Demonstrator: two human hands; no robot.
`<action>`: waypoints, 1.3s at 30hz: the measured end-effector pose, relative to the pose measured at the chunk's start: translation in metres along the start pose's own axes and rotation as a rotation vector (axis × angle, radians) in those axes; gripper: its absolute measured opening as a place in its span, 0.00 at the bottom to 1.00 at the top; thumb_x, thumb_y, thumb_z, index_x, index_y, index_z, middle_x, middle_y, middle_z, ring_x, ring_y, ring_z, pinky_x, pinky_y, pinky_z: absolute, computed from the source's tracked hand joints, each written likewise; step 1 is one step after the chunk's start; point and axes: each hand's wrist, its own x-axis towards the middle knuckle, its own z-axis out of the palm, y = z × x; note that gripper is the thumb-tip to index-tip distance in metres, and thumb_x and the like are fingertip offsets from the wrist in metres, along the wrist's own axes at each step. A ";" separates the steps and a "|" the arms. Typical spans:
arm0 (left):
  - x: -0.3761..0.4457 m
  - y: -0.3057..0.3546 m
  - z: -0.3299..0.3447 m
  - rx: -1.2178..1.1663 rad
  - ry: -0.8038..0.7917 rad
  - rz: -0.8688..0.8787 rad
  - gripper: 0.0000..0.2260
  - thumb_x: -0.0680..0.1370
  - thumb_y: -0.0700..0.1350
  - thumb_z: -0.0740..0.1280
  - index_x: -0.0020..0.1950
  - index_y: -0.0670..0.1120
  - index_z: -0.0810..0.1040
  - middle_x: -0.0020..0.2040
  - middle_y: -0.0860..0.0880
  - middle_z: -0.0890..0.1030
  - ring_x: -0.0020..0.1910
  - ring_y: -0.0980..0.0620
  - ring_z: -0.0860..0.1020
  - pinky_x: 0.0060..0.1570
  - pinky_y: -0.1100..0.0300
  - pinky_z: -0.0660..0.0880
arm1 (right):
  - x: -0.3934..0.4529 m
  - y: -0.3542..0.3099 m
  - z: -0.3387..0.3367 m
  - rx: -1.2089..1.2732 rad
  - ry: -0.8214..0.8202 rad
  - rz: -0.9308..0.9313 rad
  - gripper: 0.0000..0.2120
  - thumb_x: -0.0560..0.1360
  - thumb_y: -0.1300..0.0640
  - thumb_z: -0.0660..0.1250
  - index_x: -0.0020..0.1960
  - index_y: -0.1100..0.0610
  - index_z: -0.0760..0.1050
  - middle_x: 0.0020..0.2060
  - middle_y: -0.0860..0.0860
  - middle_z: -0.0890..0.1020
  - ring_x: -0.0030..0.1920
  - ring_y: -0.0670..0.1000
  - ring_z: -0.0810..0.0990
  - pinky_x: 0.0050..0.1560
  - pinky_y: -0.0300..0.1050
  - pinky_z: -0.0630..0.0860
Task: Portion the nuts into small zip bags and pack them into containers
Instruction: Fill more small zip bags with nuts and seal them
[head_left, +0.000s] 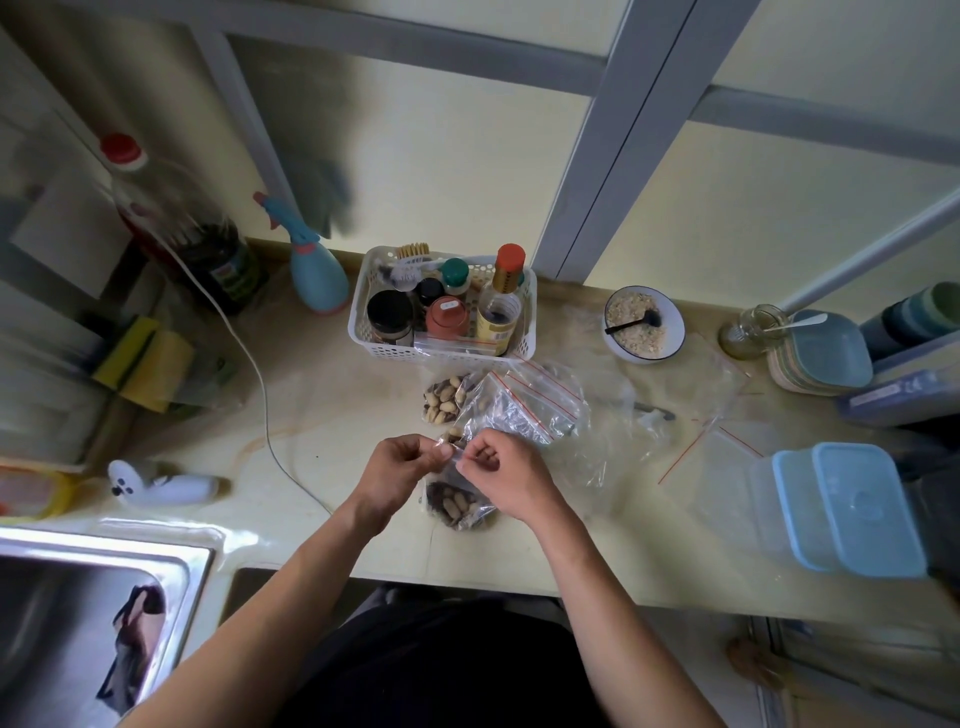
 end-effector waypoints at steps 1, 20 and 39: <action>0.000 0.001 0.001 0.001 -0.010 0.008 0.09 0.78 0.44 0.72 0.45 0.37 0.83 0.37 0.47 0.82 0.37 0.57 0.79 0.42 0.68 0.75 | 0.001 -0.002 0.001 -0.001 0.009 -0.007 0.04 0.75 0.53 0.73 0.43 0.52 0.79 0.35 0.43 0.80 0.35 0.40 0.77 0.41 0.36 0.75; -0.004 -0.001 0.003 0.076 -0.032 -0.003 0.10 0.82 0.45 0.66 0.47 0.40 0.81 0.38 0.50 0.81 0.38 0.59 0.77 0.43 0.71 0.74 | -0.003 0.002 0.011 0.048 -0.044 0.060 0.09 0.79 0.51 0.67 0.42 0.52 0.74 0.32 0.44 0.76 0.33 0.42 0.72 0.40 0.43 0.70; -0.008 0.003 0.003 0.090 -0.075 0.026 0.04 0.81 0.39 0.67 0.48 0.41 0.81 0.41 0.47 0.81 0.41 0.55 0.77 0.45 0.66 0.75 | -0.004 -0.003 0.011 0.102 -0.006 0.018 0.04 0.76 0.53 0.70 0.45 0.51 0.75 0.37 0.45 0.80 0.37 0.42 0.77 0.44 0.43 0.77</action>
